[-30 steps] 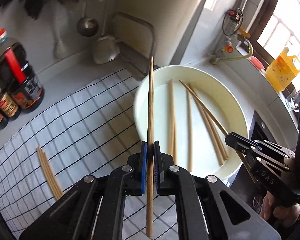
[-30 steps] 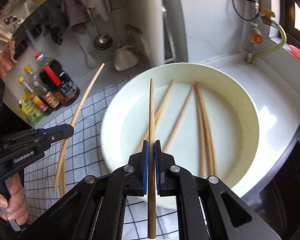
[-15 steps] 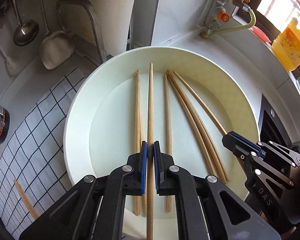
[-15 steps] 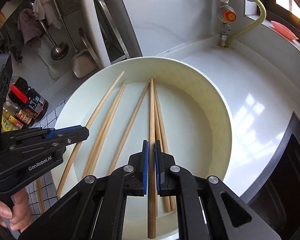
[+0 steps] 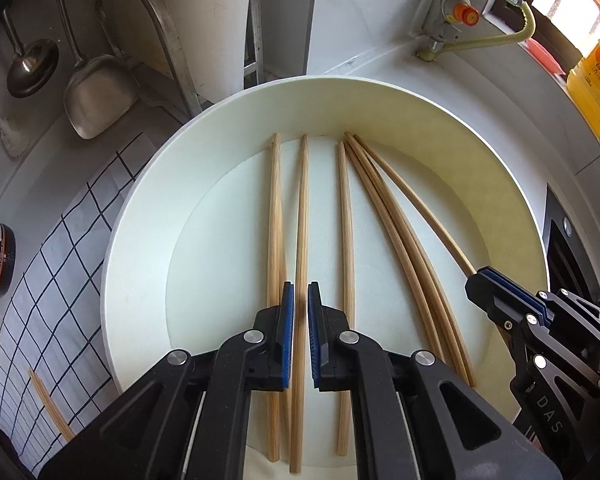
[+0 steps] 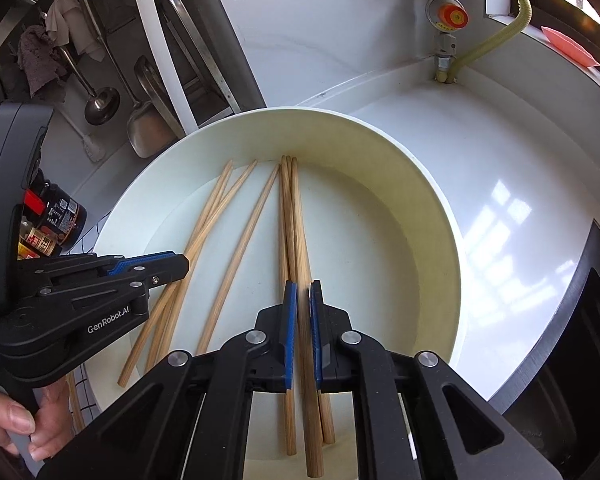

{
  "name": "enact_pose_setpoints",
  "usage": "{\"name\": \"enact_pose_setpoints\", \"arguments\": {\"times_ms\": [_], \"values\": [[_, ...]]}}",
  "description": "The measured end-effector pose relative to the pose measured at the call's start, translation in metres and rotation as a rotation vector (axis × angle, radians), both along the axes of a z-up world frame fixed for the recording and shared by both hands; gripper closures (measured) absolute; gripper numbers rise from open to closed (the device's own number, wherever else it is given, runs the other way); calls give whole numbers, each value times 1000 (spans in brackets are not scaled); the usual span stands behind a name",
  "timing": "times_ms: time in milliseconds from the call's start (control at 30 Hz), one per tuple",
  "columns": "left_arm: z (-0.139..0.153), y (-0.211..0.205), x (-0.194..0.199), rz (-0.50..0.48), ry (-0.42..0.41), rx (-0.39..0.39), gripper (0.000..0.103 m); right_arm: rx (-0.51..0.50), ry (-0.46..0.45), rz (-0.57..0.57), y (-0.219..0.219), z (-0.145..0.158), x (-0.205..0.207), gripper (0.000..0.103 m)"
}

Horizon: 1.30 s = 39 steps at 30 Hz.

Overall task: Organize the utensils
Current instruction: 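Open both tools to drop the chopsticks into the basin, then withdraw both open tools from the basin back to the chopstick bundle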

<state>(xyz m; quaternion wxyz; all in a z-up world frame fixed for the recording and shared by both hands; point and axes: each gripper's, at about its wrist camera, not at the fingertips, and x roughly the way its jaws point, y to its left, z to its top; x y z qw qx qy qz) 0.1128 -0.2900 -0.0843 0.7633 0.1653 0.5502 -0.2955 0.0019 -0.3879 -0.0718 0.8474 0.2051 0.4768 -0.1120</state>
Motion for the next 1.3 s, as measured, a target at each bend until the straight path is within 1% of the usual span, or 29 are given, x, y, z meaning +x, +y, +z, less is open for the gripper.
{"name": "enact_pose_setpoints", "arguments": {"times_ms": [33,100,133,167,300,400,467,600,667,700,867,1000,1100,1300], "values": [[2,3,1,8,2,-6,81,2,-7,4,0,2,-1,94],[6,11,3,32,-8,-18,50,8,-24,9,-1,5,-2,91],[10,16,3,46,-19,-29,44,11,-30,8,-2,7,-4,88],[13,21,3,56,-27,-39,42,15,-34,4,-3,9,-5,86],[23,36,3,91,-49,-35,42,18,-42,5,-3,12,-9,85],[31,49,-1,112,-62,-43,40,18,-46,13,1,14,-11,76],[35,56,-5,118,-66,-49,38,21,-47,22,6,15,-12,75],[36,68,-14,125,-71,-38,37,26,-51,39,16,17,-13,75],[37,76,-18,135,-68,-35,37,32,-52,44,20,19,-14,70],[37,80,-19,139,-67,-32,37,36,-54,47,23,19,-15,69],[42,98,-26,159,-76,-24,37,50,-59,59,34,25,-19,66],[48,113,-33,174,-86,-32,37,46,-65,74,46,31,-23,63],[53,124,-39,182,-94,-41,34,40,-70,91,57,38,-26,61],[58,151,-52,205,-105,-49,34,27,-77,128,81,47,-28,58]]}}
